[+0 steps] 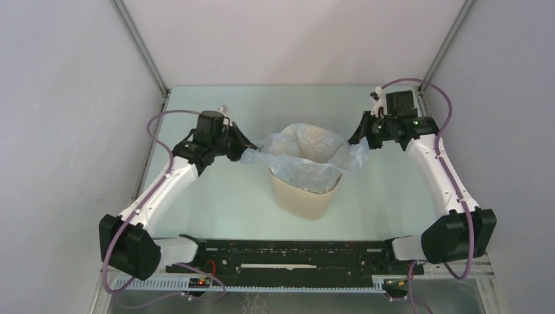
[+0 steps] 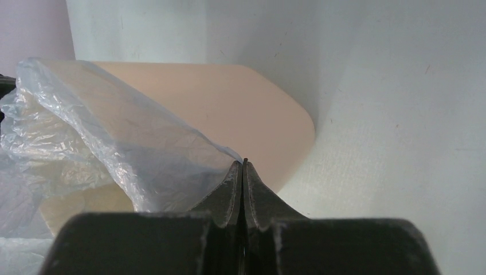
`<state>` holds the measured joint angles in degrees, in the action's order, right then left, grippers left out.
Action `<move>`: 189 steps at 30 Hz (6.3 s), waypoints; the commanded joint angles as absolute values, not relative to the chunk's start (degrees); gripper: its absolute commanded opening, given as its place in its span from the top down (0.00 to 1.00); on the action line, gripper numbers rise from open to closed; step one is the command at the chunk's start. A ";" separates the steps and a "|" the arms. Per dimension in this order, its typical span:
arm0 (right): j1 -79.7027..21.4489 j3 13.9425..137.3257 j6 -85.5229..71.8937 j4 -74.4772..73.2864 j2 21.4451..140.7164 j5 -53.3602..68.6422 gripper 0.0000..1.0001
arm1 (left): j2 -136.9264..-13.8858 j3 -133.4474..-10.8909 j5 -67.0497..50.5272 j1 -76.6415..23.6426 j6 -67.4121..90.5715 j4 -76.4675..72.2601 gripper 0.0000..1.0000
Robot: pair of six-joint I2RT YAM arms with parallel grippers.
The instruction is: Put the trash bags into the trash bin
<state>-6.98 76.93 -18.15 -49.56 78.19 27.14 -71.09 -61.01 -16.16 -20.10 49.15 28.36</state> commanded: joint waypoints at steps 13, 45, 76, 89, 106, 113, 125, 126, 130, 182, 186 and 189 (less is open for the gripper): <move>-12.94 75.77 -25.59 -31.09 84.71 28.25 0.71 | -61.22 -48.15 -19.17 -21.58 53.87 21.36 0.86; -8.14 77.29 -56.95 -54.70 48.24 29.79 0.00 | -51.66 -67.46 -9.44 -14.77 67.54 57.49 0.04; -21.29 69.17 -78.14 -60.01 48.29 17.48 0.31 | -46.29 -51.56 -26.24 -18.28 78.13 40.98 0.72; -21.65 68.03 -80.18 -62.70 46.81 18.37 0.31 | -46.99 -49.39 -29.20 -18.29 76.87 38.85 0.92; -23.87 59.47 -84.77 -56.70 43.62 20.45 1.00 | -46.35 -51.27 -26.26 -18.39 67.31 46.38 1.00; -15.28 55.77 -73.03 -57.07 41.23 34.66 1.00 | -45.18 -51.59 -25.98 -18.37 61.14 50.49 1.00; -8.72 51.68 -57.26 -49.46 40.42 56.09 1.00 | -45.06 -53.62 -26.94 -18.37 54.56 52.07 1.00; -8.70 51.68 -57.90 -48.19 40.03 57.10 1.00 | -44.68 -54.32 -26.83 -18.37 54.50 51.46 1.00; -8.53 51.68 -55.17 -51.95 39.37 58.17 1.00 | -44.12 -56.22 -27.63 -18.37 53.95 50.80 1.00; 0.18 43.44 -38.37 -48.81 47.66 56.00 0.86 | -50.09 -40.31 -26.53 -16.71 57.34 32.08 1.00; 1.39 50.89 -31.74 -58.86 45.85 56.38 0.60 | -49.71 -41.36 -27.93 -16.70 57.90 30.54 0.86; 1.42 59.55 -27.74 -67.35 45.01 53.43 0.43 | -48.91 -45.18 -28.19 -16.62 55.63 33.32 0.61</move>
